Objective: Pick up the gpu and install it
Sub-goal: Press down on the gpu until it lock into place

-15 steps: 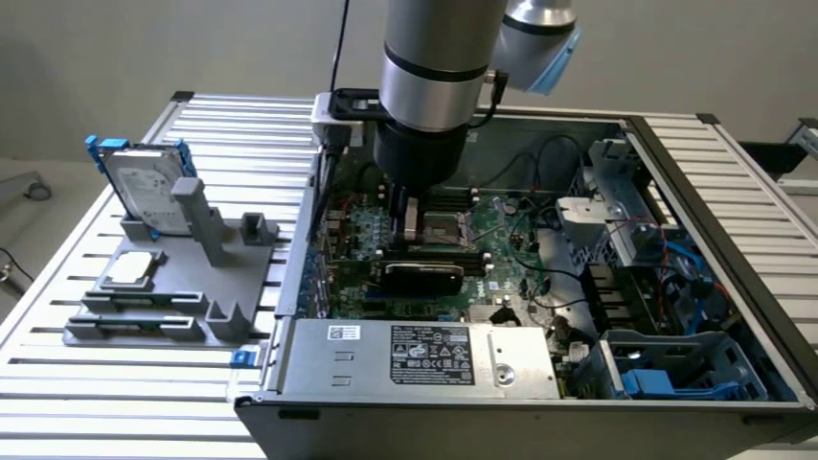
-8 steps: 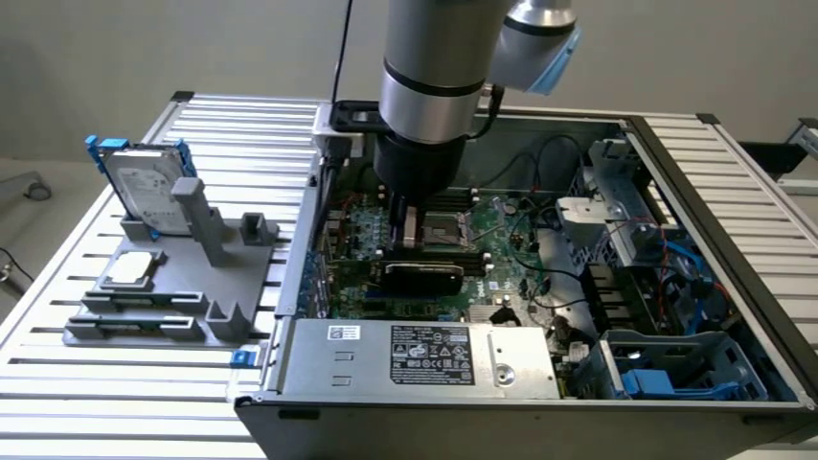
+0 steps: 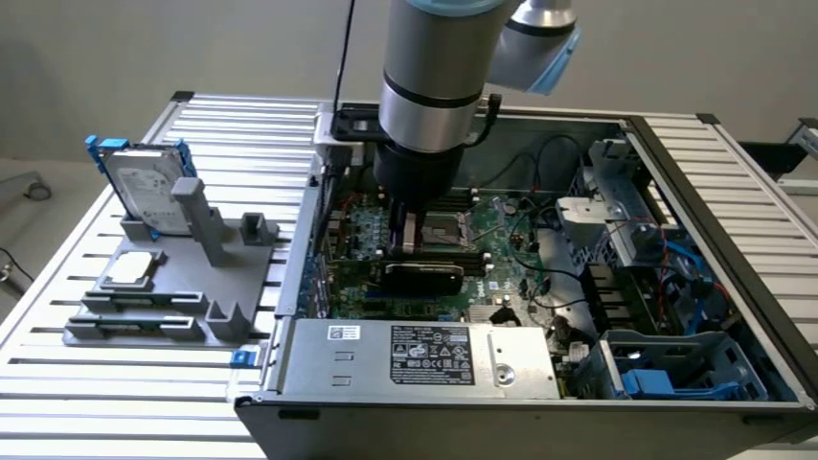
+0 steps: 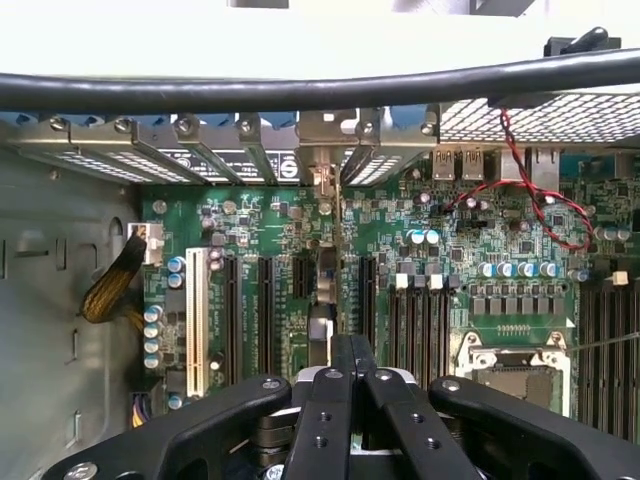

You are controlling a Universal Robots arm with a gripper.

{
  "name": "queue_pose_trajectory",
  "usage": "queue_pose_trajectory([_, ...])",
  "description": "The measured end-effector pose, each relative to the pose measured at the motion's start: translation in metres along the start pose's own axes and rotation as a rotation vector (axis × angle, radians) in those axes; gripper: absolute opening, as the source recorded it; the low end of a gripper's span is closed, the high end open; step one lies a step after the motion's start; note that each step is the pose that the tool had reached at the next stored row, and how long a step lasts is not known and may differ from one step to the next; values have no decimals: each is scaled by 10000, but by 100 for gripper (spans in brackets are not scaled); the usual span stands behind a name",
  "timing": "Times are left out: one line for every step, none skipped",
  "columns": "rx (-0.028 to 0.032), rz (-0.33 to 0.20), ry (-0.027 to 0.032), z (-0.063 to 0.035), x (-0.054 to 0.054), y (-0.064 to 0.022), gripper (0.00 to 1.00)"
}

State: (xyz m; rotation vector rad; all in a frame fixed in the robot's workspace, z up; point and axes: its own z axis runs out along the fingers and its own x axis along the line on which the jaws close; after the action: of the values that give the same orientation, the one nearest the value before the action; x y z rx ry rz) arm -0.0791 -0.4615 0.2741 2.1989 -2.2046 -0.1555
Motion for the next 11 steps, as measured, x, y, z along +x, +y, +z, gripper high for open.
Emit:
queue_pose_trajectory([-1, 0, 1, 7, -2, 0, 11])
queue_pose_trajectory([-1, 1, 1, 14, -5, -1, 11])
queue_pose_trajectory([-1, 1, 2, 22, -9, -1, 11])
queue_pose_trajectory([0, 1, 1, 29, -12, -2, 11])
queue_pose_trajectory([0, 0, 0, 34, -15, -3, 11])
queue_pose_trajectory([0, 0, 1, 38, -17, -3, 11])
queue_pose_trajectory([-1, 0, 2, 42, -19, -3, 11])
queue_pose_trajectory([-1, 0, 3, 46, -21, -4, 11])
queue_pose_trajectory([-1, 0, 3, 49, -23, -4, 11])
queue_pose_trajectory([-1, 0, 2, 52, -25, -4, 11])
queue_pose_trajectory([0, 0, 2, 55, -26, -4, 11])
